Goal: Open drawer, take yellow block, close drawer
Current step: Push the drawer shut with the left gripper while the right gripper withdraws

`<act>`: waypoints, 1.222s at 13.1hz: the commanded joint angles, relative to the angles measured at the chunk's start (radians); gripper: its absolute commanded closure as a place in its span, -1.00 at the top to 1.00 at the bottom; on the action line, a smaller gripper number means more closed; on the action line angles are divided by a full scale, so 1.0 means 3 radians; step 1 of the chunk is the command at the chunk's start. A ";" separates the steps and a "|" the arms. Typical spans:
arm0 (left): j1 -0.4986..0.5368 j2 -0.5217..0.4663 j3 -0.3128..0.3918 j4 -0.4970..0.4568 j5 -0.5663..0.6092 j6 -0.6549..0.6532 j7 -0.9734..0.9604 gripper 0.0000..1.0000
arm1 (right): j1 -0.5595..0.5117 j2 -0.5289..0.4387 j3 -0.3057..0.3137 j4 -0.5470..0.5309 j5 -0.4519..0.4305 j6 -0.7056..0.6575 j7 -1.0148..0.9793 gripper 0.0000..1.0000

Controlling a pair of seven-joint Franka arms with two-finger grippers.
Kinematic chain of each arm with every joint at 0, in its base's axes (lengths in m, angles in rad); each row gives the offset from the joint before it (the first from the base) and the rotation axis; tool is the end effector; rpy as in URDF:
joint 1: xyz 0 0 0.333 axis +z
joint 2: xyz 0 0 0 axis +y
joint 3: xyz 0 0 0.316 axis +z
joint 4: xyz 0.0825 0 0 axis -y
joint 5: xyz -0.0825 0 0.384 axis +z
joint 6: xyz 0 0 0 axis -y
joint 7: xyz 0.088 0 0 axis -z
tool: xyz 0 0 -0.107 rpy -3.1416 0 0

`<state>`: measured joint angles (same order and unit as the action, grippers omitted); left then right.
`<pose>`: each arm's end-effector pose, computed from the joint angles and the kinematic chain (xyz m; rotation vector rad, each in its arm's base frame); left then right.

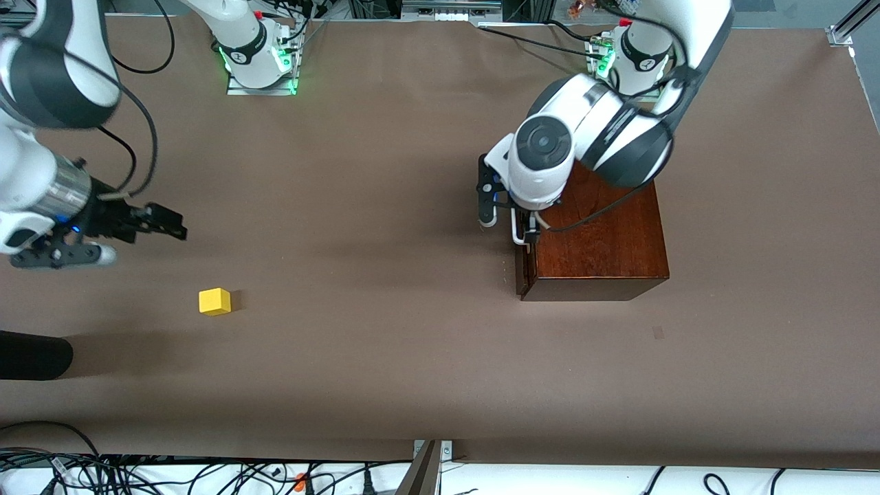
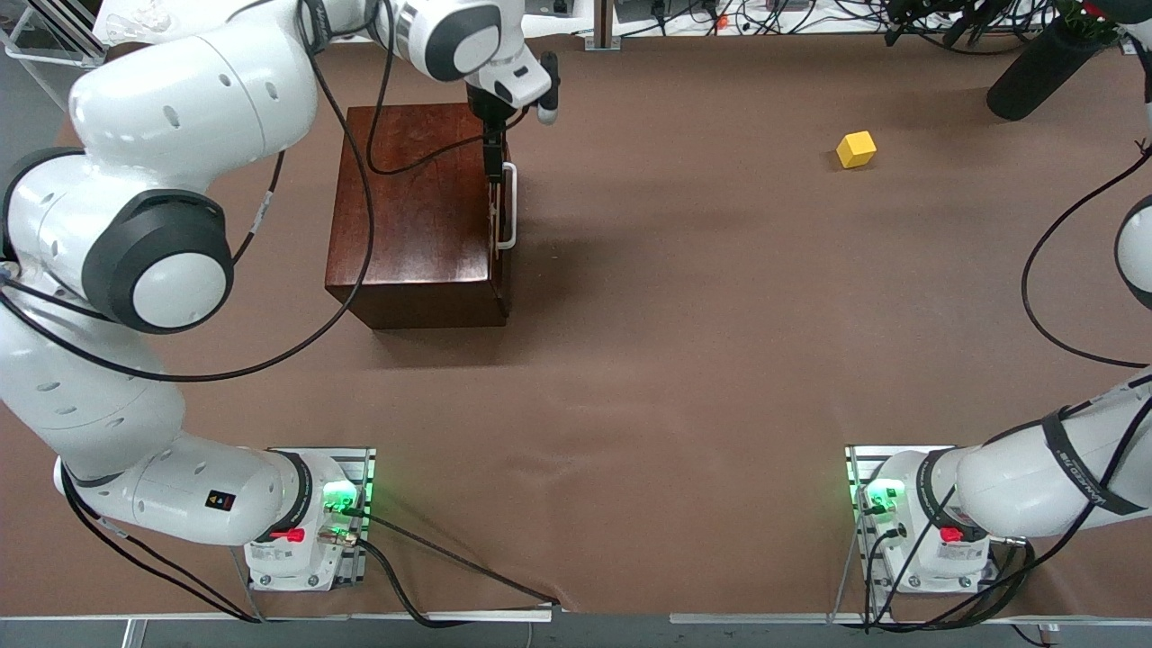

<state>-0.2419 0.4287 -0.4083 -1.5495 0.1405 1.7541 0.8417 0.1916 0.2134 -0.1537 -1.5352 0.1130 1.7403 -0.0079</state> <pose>0.5461 -0.3571 0.4041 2.2380 -2.1127 -0.2835 0.6256 0.0426 0.5316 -3.0625 -0.0456 0.0105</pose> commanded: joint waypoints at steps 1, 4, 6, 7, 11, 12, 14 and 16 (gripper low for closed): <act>-0.0017 -0.0038 -0.0019 0.0423 -0.0131 -0.0466 -0.0325 1.00 | -0.0020 -0.0016 -0.0014 0.0151 -0.0136 -0.0079 0.0037 1.00; 0.0075 -0.0099 0.0021 0.0746 -0.0111 -0.0947 -0.0840 1.00 | -0.0041 -0.0001 -0.0019 0.0219 -0.0136 -0.0130 0.0031 1.00; 0.0187 -0.0216 0.0052 0.0783 -0.0019 -0.1101 -0.1280 1.00 | -0.0025 -0.0001 -0.0009 0.0310 -0.0131 -0.0217 0.0031 1.00; 0.0248 -0.0268 0.0088 0.0798 0.0047 -0.1152 -0.1403 1.00 | -0.0030 0.0010 -0.0014 0.0362 -0.0136 -0.0222 0.0036 1.00; 0.0551 -0.0645 0.0322 0.0732 0.0007 -0.1154 -0.1516 1.00 | -0.0035 0.0025 -0.0014 0.0362 -0.0193 -0.0395 0.0021 1.00; 0.0541 -0.0733 0.0445 0.0686 0.0007 -0.1072 -0.1689 1.00 | -0.0035 0.0025 -0.0014 0.0367 -0.0187 -0.0432 0.0031 1.00; 0.0510 -0.1085 0.0690 0.0263 -0.0079 -0.0741 -0.2362 1.00 | -0.0015 0.0020 -0.0009 0.0367 -0.0172 -0.0437 0.0021 1.00; 0.0510 -0.1351 0.0996 -0.0126 -0.0360 -0.0423 -0.2926 1.00 | -0.0020 0.0005 -0.0014 0.0367 -0.0192 -0.0437 0.0036 1.00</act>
<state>-0.0816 0.1381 -0.1875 -1.4152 0.0980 1.5227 0.1005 0.1865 0.2112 -0.1602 -1.4541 0.0675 1.6363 -0.0068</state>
